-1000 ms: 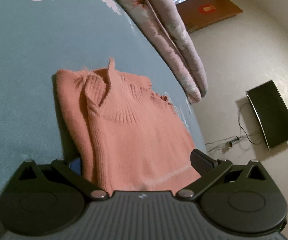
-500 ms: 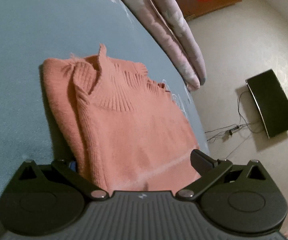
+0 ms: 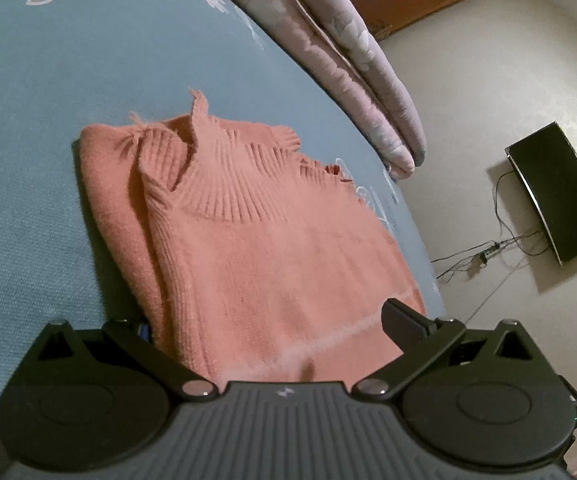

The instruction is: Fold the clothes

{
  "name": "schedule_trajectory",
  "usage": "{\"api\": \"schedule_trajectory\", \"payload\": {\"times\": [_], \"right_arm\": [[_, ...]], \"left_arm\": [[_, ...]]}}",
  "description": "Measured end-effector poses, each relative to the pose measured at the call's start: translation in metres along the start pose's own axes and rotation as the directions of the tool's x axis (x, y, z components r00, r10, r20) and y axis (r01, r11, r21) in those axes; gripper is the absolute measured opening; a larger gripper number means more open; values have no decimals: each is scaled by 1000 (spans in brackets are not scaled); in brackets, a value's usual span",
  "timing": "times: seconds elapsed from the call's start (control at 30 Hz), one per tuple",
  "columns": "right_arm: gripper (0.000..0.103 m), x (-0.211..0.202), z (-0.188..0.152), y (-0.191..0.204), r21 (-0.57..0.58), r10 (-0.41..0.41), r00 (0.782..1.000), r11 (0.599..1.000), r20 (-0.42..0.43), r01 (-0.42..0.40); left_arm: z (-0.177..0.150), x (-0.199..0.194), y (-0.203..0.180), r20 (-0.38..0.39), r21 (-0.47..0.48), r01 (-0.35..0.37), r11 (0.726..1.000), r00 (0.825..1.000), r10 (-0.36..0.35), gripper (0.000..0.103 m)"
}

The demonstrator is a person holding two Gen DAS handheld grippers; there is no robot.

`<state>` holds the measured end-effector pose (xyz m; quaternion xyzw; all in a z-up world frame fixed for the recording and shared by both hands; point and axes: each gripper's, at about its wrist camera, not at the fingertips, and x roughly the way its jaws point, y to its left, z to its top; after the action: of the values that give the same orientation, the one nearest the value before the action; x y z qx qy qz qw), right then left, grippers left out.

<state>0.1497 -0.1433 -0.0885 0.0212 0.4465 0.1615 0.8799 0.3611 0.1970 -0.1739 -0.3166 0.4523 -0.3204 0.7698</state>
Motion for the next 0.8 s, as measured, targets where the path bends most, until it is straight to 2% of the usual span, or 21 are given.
{"api": "schedule_trajectory", "payload": {"times": [0.13, 0.4, 0.57, 0.67, 0.7, 0.77, 0.8], "right_arm": [[85, 4, -2, -1, 13, 10, 1000, 1000, -7, -10], [85, 11, -7, 5, 2, 21, 999, 1000, -26, -21], [85, 11, -6, 5, -4, 14, 1000, 1000, -27, -14], [85, 9, -6, 3, 2, 11, 1000, 1000, -16, -11], [85, 8, -6, 0, 3, 9, 1000, 1000, -8, -9], [85, 3, -3, -7, 6, 6, 1000, 1000, 20, -7], [84, 0, -2, -11, 8, 5, 999, 1000, 34, -5]], "left_arm": [[1, -2, 4, 5, -25, 12, 1000, 1000, -12, 102], [-5, 1, -1, 48, 11, -5, 1000, 999, 4, 102], [-3, 1, 0, 43, -18, -10, 1000, 999, 11, 102], [0, 2, 1, 33, -40, -19, 999, 999, 20, 98], [1, 1, 2, 32, -50, -33, 998, 999, 35, 92], [2, -1, 5, 32, -76, -68, 995, 997, 71, 72], [3, -5, 11, 29, -110, -106, 988, 994, 109, 38]]}}
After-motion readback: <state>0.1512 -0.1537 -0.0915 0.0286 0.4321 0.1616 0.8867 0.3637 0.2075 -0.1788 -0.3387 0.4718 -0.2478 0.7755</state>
